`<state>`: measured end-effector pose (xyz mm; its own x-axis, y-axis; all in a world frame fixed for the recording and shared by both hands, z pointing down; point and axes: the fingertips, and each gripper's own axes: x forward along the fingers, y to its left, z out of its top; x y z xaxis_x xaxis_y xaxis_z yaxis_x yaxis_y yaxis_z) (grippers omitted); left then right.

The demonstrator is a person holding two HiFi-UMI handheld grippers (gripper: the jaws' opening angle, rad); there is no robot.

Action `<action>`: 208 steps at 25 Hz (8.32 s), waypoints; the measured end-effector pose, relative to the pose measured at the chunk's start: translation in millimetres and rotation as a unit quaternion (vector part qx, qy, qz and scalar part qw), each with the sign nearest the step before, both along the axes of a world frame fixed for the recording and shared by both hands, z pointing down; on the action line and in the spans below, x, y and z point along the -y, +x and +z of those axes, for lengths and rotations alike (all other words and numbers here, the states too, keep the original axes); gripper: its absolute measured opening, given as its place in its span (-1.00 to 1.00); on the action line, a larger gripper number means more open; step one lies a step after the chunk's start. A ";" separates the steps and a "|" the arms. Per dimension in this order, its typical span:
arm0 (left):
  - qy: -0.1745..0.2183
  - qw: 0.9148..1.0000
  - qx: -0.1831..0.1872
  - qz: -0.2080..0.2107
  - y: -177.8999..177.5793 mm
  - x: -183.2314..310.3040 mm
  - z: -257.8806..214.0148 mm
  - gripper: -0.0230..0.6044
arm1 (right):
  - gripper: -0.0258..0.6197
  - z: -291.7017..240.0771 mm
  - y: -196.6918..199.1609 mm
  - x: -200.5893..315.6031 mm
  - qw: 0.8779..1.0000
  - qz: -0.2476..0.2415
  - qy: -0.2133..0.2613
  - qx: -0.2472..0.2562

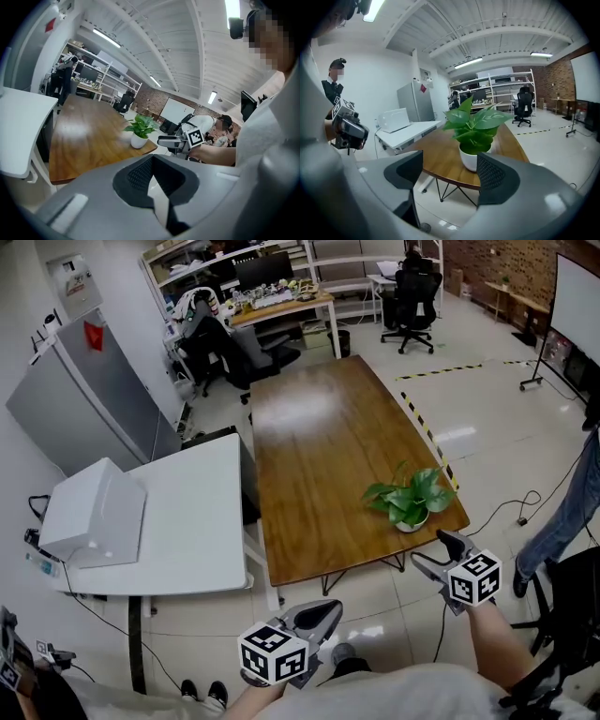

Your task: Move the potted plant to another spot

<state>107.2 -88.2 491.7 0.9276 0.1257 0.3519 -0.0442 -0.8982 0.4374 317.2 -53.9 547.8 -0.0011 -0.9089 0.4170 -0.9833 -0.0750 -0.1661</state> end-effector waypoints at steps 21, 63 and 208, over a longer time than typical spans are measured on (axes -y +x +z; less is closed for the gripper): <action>-0.016 1.000 0.027 -0.003 -19.3 100.2 33.2 -0.94 | 0.52 82.7 68.6 91.0 0.995 0.082 -0.055 -0.032; -0.002 0.999 0.003 -0.040 -29.1 110.6 2.6 -0.94 | 0.51 43.3 45.2 113.0 0.998 0.044 -0.020 -0.038; 0.059 0.988 -0.068 -0.127 -15.7 -186.4 -81.6 -0.94 | -0.91 -127.5 -168.8 -184.4 0.950 -0.278 0.103 0.099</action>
